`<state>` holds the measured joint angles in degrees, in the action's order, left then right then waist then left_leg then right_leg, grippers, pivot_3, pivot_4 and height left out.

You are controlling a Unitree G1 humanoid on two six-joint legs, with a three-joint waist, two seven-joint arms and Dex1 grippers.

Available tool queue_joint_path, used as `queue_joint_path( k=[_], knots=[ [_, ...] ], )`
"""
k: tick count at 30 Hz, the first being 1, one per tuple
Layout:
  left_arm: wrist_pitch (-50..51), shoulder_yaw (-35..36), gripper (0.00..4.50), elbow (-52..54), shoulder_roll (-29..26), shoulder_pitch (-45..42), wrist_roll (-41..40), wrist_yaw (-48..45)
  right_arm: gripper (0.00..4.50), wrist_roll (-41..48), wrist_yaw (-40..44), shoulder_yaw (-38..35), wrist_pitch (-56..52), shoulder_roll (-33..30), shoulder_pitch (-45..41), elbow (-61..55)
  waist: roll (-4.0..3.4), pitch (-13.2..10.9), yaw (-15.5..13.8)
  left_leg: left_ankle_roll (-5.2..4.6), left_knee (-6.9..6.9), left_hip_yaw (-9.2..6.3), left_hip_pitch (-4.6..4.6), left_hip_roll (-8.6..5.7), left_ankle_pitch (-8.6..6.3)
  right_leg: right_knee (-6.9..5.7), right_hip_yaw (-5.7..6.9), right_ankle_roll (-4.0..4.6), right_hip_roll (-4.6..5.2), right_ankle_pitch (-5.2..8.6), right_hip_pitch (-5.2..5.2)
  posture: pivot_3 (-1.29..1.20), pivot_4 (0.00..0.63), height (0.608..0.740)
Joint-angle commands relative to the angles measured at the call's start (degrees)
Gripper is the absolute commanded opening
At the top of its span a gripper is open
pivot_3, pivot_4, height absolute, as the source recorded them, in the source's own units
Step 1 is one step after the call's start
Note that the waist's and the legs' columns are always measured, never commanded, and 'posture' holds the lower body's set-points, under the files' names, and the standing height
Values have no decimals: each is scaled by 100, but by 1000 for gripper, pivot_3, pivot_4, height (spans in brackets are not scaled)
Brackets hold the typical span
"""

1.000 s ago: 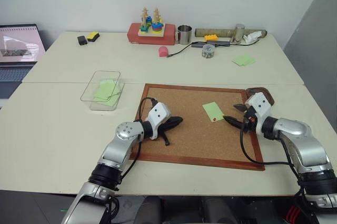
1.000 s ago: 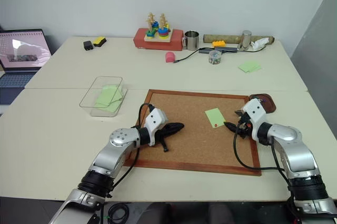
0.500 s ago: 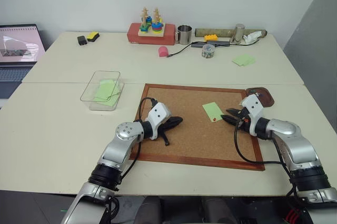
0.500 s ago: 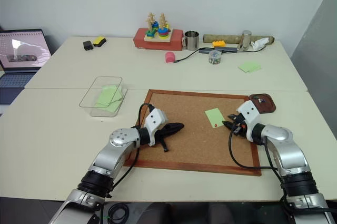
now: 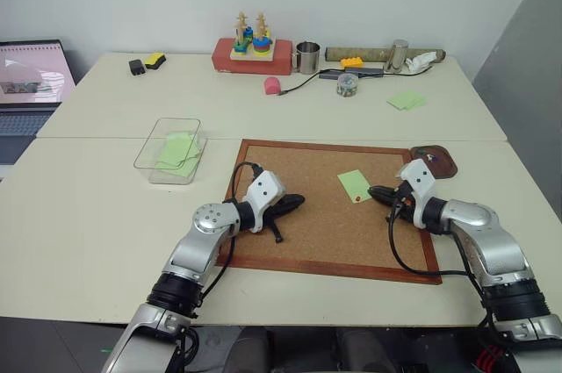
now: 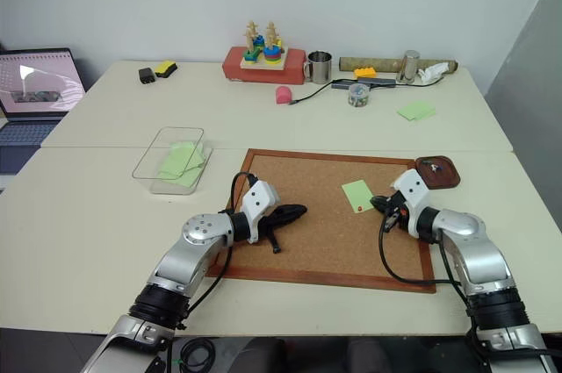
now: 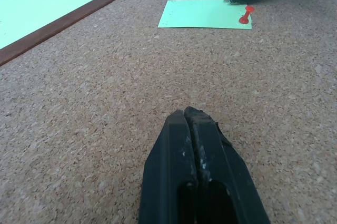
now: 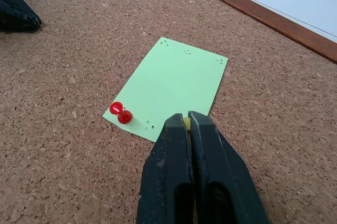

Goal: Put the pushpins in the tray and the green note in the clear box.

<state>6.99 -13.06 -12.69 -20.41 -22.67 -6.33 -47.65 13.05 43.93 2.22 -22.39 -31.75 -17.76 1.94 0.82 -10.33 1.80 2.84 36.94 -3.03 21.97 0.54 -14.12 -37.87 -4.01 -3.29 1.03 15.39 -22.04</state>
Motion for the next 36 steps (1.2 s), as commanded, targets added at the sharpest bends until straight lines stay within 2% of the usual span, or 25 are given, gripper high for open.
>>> queue_joint_path(
  k=[1, 21, 25, 29, 36],
  knots=[
    [184, -185, 0, -304, -96, 235, 272, 26, 4, 364, 96, -343, 29, -4, -73, -506, 0, 0, -1, 0, -1, 0, 1, 0, 0, 1, 0, 0, 0, 0, 0, 0, 150, 740],
    [185, -225, 0, -323, -104, 228, 288, 42, 4, 1022, -31, -945, -517, -147, -291, -708, 0, 0, 2, 0, 0, 0, 1, 1, 0, 2, 0, 0, 0, 0, 0, 0, 150, 740],
    [180, -228, 0, -330, -100, 229, 283, 43, 4, 593, -399, -1041, -344, -320, -453, -287, 0, 0, 4, 0, 0, 2, 0, 1, 0, 3, -1, 0, 0, 0, 0, 0, 150, 740],
    [155, -256, 0, -349, -84, 225, 296, 35, 4, -308, -1234, -919, 23, -536, -708, 529, -1, 1, 3, 0, -1, 3, 0, 1, 0, 3, -1, 0, 0, 0, -1, 0, 150, 740],
    [129, -282, 0, -381, -71, 187, 304, 24, 4, -852, -2004, -924, 370, -367, -1030, 1551, -4, 2, 3, 0, -2, 8, -2, 0, 0, 4, -6, 0, 0, 0, 0, 0, 150, 740]
  ],
)
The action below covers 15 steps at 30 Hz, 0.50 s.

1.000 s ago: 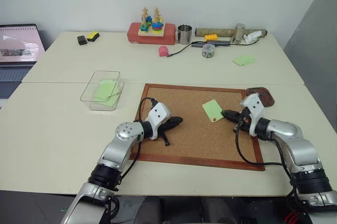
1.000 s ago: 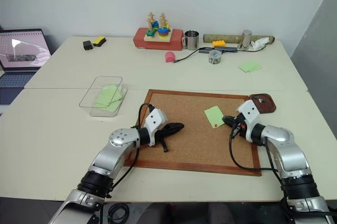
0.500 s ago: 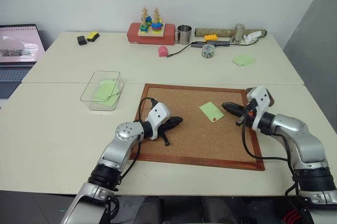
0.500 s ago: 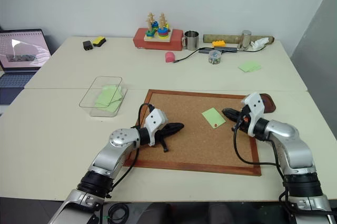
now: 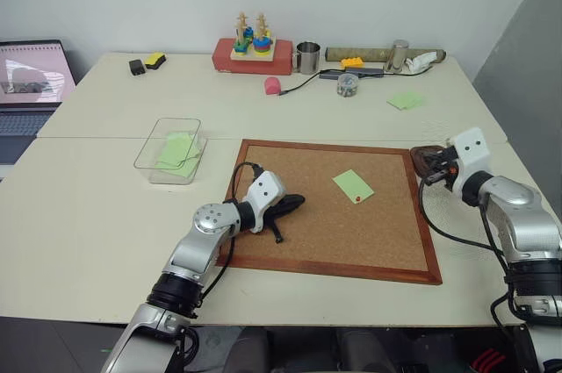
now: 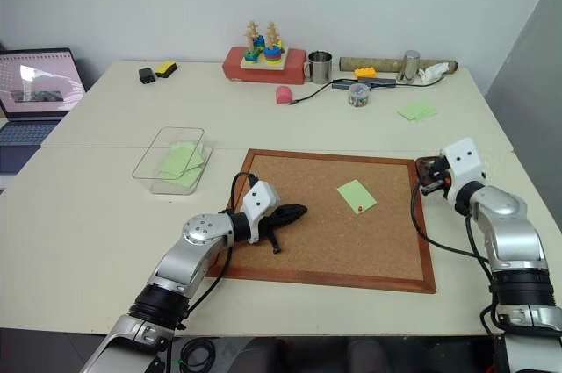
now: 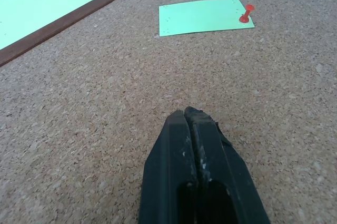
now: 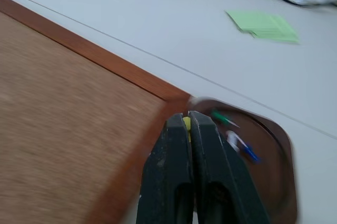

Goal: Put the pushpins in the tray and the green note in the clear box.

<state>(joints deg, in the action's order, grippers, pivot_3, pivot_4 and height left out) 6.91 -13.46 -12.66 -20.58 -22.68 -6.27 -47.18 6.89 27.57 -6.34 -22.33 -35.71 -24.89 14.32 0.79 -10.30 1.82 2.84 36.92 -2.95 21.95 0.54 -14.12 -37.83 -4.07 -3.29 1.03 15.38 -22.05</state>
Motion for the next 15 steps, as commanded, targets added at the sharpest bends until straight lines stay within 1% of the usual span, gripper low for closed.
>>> queue_joint_path(
  k=[1, 5, 6, 7, 8, 9, 10, 13, 15],
  knots=[
    [133, -243, 0, -387, -54, 183, 299, -25, 4, -282, -444, -73, 416, 57, -372, 451, -1, 1, 2, 0, 0, 0, 0, 0, 0, -1, -1, -1, 0, 0, 0, 0, 150, 740],
    [126, -244, 0, -402, -58, 169, 299, -25, 4, -297, -572, -113, 551, 147, -507, 797, -1, 1, -1, 0, 3, 2, 0, 0, 0, 0, -2, -3, 0, -2, 1, 0, 150, 740],
    [125, -248, 0, -399, -56, 172, 302, -20, 214, -298, -583, -123, 589, 159, -529, 872, -1, 1, -1, 0, 2, 1, 0, -1, 0, 0, -1, -3, 0, -2, 1, 0, 150, 740],
    [124, -250, 0, -398, -54, 173, 304, -17, 214, -295, -583, -129, 619, 166, -544, 926, -1, 1, -1, 0, 2, 0, 0, -1, 0, 0, -1, -3, 0, -2, 2, 0, 150, 740],
    [124, -250, 0, -398, -54, 174, 306, -15, 475, -281, -577, -140, 639, 177, -555, 965, -1, 1, -1, 0, 2, 0, 0, -1, 0, 0, -1, -3, 0, -2, 2, 0, 150, 740],
    [123, -249, 0, -400, -57, 173, 306, -15, 557, -274, -570, -145, 653, 184, -563, 987, -1, 1, -1, 0, 2, 0, 0, 0, 0, 0, -1, -3, 0, -2, 2, 0, 150, 740],
    [126, -249, 0, -392, -59, 179, 306, -12, 938, -268, -561, -152, 665, 188, -563, 994, -1, 1, -1, 0, 2, 0, 0, -1, 0, 0, -1, -3, 0, -2, 2, 0, 150, 740],
    [134, -252, 0, -376, -66, 193, 306, -13, 1573, -245, -571, -184, 700, 208, -572, 1001, -2, 1, -1, 0, 2, 0, 0, -1, 0, 0, -1, -3, 0, -2, 2, 0, 150, 740],
    [135, -253, 0, -369, -69, 200, 307, -13, 2128, -242, -587, -208, 728, 212, -572, 981, -2, 1, -1, 0, 2, 0, 0, -1, 0, 0, -1, -3, 0, -2, 2, 0, 150, 740]
  ],
)
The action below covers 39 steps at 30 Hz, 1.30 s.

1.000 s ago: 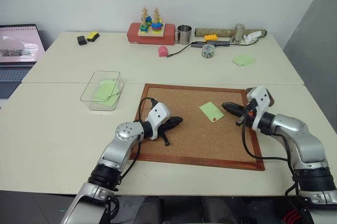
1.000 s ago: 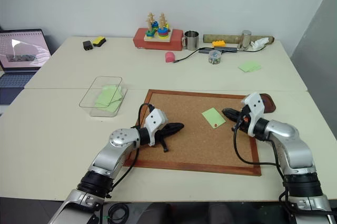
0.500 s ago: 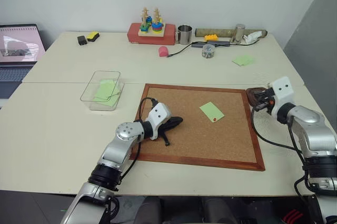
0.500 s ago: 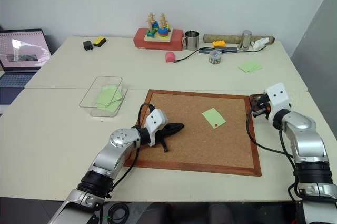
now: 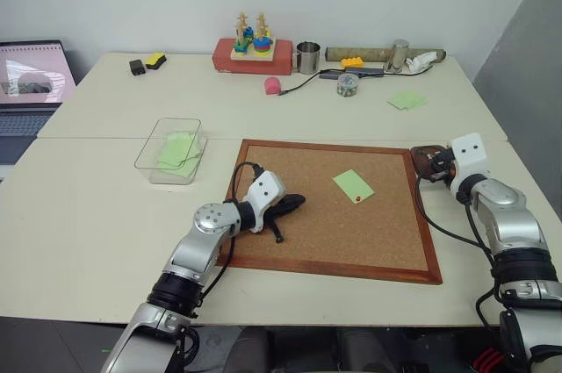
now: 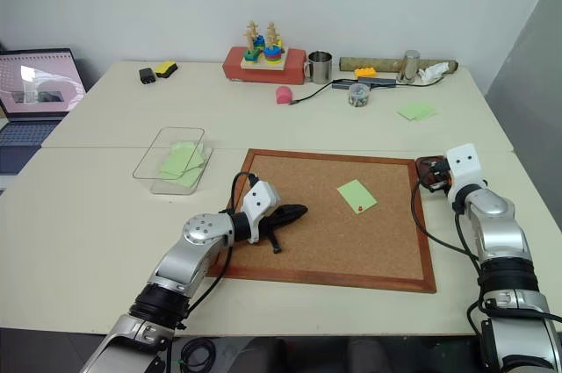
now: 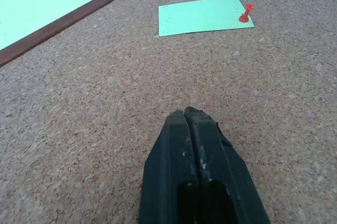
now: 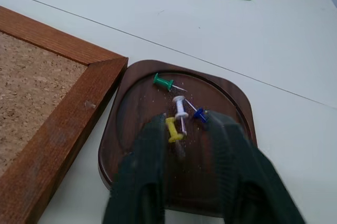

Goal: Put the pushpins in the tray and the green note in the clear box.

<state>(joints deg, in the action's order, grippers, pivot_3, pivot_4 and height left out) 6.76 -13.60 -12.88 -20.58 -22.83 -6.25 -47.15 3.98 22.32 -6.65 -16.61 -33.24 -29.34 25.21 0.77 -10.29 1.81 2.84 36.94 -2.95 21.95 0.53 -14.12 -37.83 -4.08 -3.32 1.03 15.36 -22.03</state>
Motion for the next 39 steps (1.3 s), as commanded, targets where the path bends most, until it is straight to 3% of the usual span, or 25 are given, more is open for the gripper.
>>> queue_joint_path(
  k=[1, 8, 15, 19, 34, 39],
  knots=[
    [150, -237, 0, -345, -71, 217, 303, -15, 2312, 66, -61, -207, 159, -43, -120, -164, 0, 0, 0, 0, 0, 0, 0, 0, 0, 0, 0, 0, 0, 0, 0, 0, 150, 740],
    [165, -226, 0, -320, -81, 241, 295, -9, 3888, 510, 329, -492, -75, -136, 55, -1074, -2, 1, 1, 0, 0, 0, 0, 0, 0, 0, 0, 0, 0, 0, 0, 0, 150, 740],
    [154, -235, 0, -362, -98, 227, 302, -25, 3888, 1471, 1829, -124, -1051, -502, 924, -3012, -2, 2, -6, 0, -3, -7, 2, 1, 0, 6, 5, -1, 0, 1, 2, 0, 150, 740],
    [138, -235, 0, -397, -108, 206, 301, -31, 3888, 1556, 2155, 314, -1185, -497, 1362, -3710, -6, 4, 4, 0, -3, -7, 1, 3, 0, 6, 4, -1, -1, 1, 2, 0, 150, 740],
    [147, -224, 0, -346, -141, 269, 280, 7, 3888, 870, 1928, 1097, -508, 202, 1230, -2840, 2, 8, 5, 0, -2, -5, 0, 2, 0, 11, 4, -6, -1, -2, 1, 0, 150, 740],
    [152, -218, 0, -333, -146, 280, 273, 12, 3016, 807, 1984, 1109, -374, 240, 1205, -2702, 2, 8, 5, 0, -3, -5, 1, 2, 0, 11, 4, -6, -1, -2, 1, 0, 150, 740]
  ],
)
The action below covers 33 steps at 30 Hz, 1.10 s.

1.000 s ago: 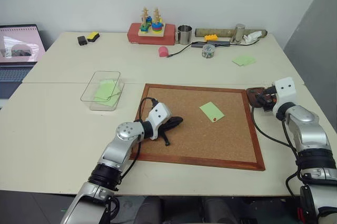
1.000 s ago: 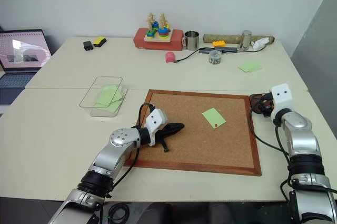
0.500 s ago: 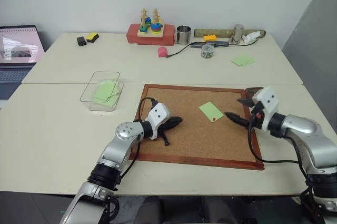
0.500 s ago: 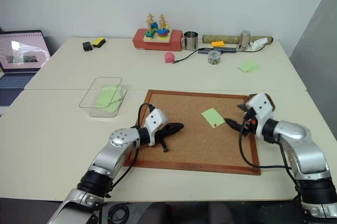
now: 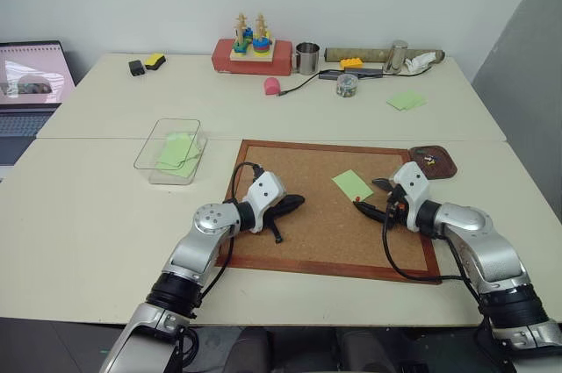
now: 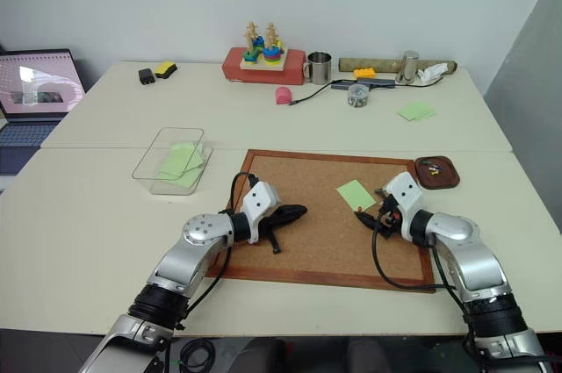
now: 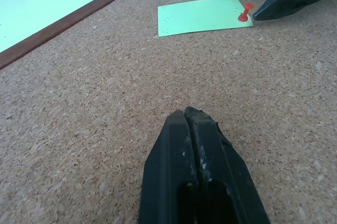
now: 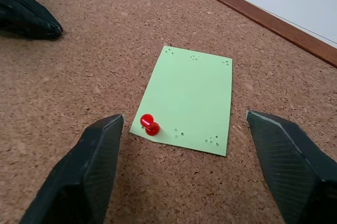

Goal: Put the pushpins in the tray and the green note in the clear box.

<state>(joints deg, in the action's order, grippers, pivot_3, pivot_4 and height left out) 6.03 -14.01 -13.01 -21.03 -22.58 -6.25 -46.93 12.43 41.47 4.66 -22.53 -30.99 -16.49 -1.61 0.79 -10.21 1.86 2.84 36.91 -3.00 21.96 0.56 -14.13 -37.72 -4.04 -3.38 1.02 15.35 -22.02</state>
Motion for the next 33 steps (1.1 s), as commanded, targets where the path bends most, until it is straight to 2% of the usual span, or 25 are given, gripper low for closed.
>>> queue_joint_path(
  k=[1, 9, 13, 29, 33],
  knots=[
    [226, -177, 0, -320, -100, 255, 272, -9, 2797, -63, 89, 2, 259, 11, -75, -8, 0, 0, 0, 0, 0, 0, 0, 0, 0, 0, 0, 0, 0, 0, 0, 0, 150, 740],
    [225, -193, 0, -327, -90, 250, 273, -19, 832, -188, 163, 124, 463, 15, 33, -38, 0, 0, 0, 0, 0, 0, 0, 0, 0, 0, 0, 0, 0, 0, 0, 0, 150, 740],
    [229, -201, 0, -323, -93, 254, 275, -25, 97, -205, 191, 136, 492, 43, 80, -76, 0, 0, 0, 0, 1, 0, -1, 0, 0, 0, 0, 0, 0, 0, 0, 0, 150, 740],
    [217, -202, 0, -355, -57, 292, 266, -5, 12, 27, 354, -131, 489, -116, -33, -930, 0, 0, 0, 0, 0, -1, 0, 0, 0, 0, 0, 0, 0, 0, 0, 0, 150, 740],
    [214, 5, 0, -280, 7, 212, 69, 42, 12, 1, 363, -114, 495, -190, -95, -1168, 0, 0, -1, 0, 0, -1, 0, 0, 0, 1, 1, 0, 0, 0, 0, 0, 150, 740]
  ],
)
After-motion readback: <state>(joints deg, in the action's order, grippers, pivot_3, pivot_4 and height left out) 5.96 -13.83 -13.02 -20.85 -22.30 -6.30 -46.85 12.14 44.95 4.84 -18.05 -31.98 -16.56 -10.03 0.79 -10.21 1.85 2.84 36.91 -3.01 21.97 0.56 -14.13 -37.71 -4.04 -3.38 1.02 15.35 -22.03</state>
